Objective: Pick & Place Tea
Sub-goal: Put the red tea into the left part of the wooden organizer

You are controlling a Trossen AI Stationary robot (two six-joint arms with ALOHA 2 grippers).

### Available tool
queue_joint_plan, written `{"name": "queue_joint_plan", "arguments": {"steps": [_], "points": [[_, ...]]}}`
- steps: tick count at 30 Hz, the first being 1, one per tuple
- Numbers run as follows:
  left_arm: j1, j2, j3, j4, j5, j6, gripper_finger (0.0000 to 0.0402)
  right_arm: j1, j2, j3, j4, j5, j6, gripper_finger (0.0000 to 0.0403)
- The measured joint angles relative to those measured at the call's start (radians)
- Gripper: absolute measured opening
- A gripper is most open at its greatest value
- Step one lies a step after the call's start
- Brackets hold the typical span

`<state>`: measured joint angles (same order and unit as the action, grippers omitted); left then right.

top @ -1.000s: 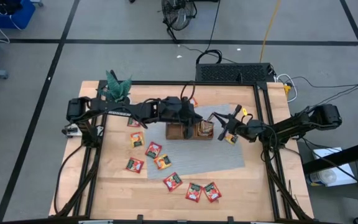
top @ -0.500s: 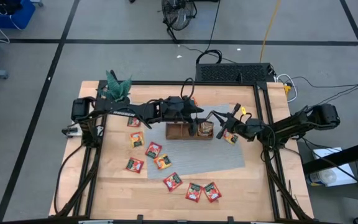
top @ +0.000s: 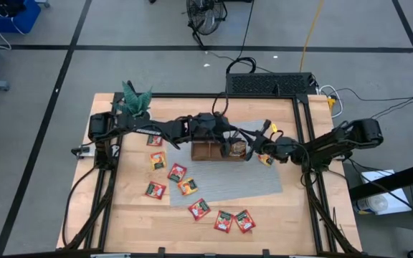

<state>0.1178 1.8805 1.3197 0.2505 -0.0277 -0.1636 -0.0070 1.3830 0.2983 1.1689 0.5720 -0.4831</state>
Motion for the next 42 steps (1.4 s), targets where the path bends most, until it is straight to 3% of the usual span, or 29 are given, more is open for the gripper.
{"name": "queue_joint_plan", "arguments": {"steps": [12, 24, 29, 34, 42], "points": [[0.012, 0.000, 0.000, -0.063, -0.099, 0.088, 0.0237, 0.002, 0.002, 0.003, 0.002, 0.007, -0.003, 0.0000], [0.003, -0.010, 0.000, -0.057, -0.104, 0.082, 0.0228, 0.002, 0.001, 0.003, -0.003, 0.007, -0.002, 0.0000], [-0.010, -0.010, 0.000, -0.046, -0.102, 0.100, 0.0159, 0.002, 0.001, 0.002, -0.003, 0.007, -0.001, 0.0000], [-0.011, -0.010, 0.000, -0.047, -0.057, 0.158, 0.0028, 0.003, 0.001, 0.001, -0.005, 0.007, -0.001, 0.0000], [-0.023, -0.095, -0.001, -0.190, -0.059, 0.238, 0.0005, 0.002, 0.000, 0.000, -0.017, 0.011, 0.026, 0.0014]]}}
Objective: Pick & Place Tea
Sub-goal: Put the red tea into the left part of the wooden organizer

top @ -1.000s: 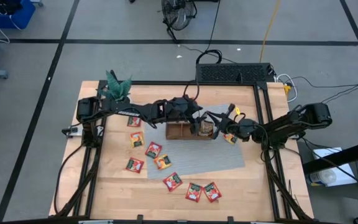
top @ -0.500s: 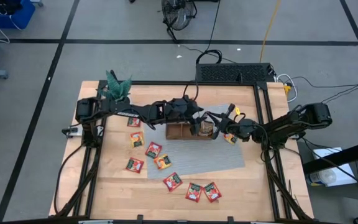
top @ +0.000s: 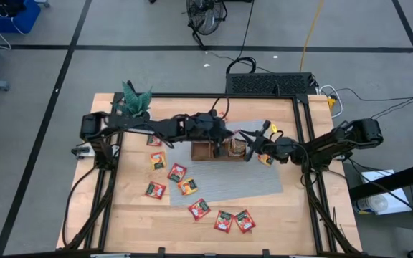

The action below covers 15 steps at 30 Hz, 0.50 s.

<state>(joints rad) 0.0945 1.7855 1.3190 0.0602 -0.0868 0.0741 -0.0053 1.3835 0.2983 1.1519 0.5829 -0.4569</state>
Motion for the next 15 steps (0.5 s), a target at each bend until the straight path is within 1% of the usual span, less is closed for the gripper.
{"name": "queue_joint_plan", "arguments": {"steps": [5, 8, 12, 15], "points": [[-0.035, -0.088, 0.000, -0.066, -0.006, 0.030, 0.0003, 0.001, 0.000, 0.000, 0.000, -0.004, 0.020, 0.0016], [-0.058, -0.131, 0.000, -0.158, -0.020, 0.070, 0.0003, 0.000, 0.000, 0.000, -0.001, -0.004, 0.033, 0.0017], [-0.072, -0.162, 0.001, -0.359, -0.055, 0.125, 0.0002, 0.000, 0.000, 0.001, -0.007, -0.006, 0.033, 0.0017], [-0.068, -0.164, 0.001, -0.510, -0.057, 0.125, 0.0002, 0.000, 0.000, 0.001, -0.008, -0.006, 0.030, 0.0017]]}}
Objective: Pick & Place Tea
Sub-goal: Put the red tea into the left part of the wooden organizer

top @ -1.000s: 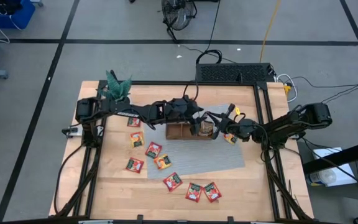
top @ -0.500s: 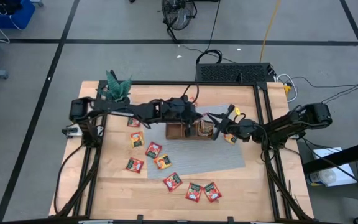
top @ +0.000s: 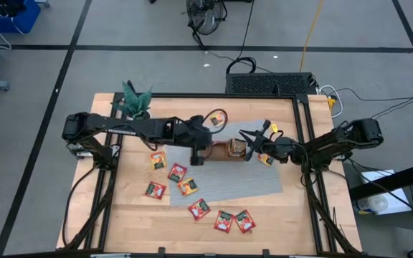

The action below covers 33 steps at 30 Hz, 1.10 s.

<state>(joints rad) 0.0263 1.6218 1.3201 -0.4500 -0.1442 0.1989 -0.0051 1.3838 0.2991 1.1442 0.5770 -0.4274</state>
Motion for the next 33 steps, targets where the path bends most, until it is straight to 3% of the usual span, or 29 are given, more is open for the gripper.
{"name": "queue_joint_plan", "arguments": {"steps": [7, 13, 21, 33], "points": [[0.064, 0.019, -0.001, -0.224, 0.093, -0.002, 0.0001, 0.000, 0.000, 0.000, 0.003, -0.001, 0.016, 0.0017], [0.139, 0.046, -0.002, -0.194, 0.211, 0.109, 0.0001, 0.000, 0.000, 0.000, 0.001, -0.003, 0.023, 0.0018], [0.222, 0.133, -0.001, -0.185, 0.332, 0.127, 0.0001, 0.000, 0.001, 0.000, -0.012, -0.003, 0.023, 0.0018], [0.235, 0.232, -0.001, -0.150, 0.329, 0.132, 0.0001, 0.000, 0.000, 0.000, -0.012, -0.003, 0.021, 0.0018]]}}
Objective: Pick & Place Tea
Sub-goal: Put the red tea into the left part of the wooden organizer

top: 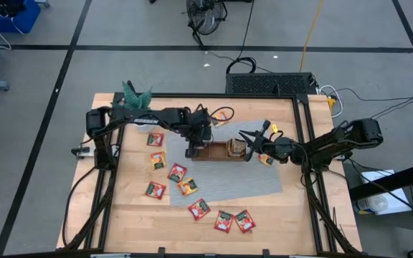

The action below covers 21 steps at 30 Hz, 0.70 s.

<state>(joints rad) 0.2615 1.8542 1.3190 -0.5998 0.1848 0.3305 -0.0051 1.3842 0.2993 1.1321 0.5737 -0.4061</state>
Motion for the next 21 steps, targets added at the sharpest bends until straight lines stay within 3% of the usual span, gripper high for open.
{"name": "queue_joint_plan", "arguments": {"steps": [21], "points": [[-0.009, 0.032, 0.002, 0.018, -0.128, -0.028, 0.0019, 0.000, 0.000, 0.000, -0.015, -0.001, 0.001, 0.0018]]}}
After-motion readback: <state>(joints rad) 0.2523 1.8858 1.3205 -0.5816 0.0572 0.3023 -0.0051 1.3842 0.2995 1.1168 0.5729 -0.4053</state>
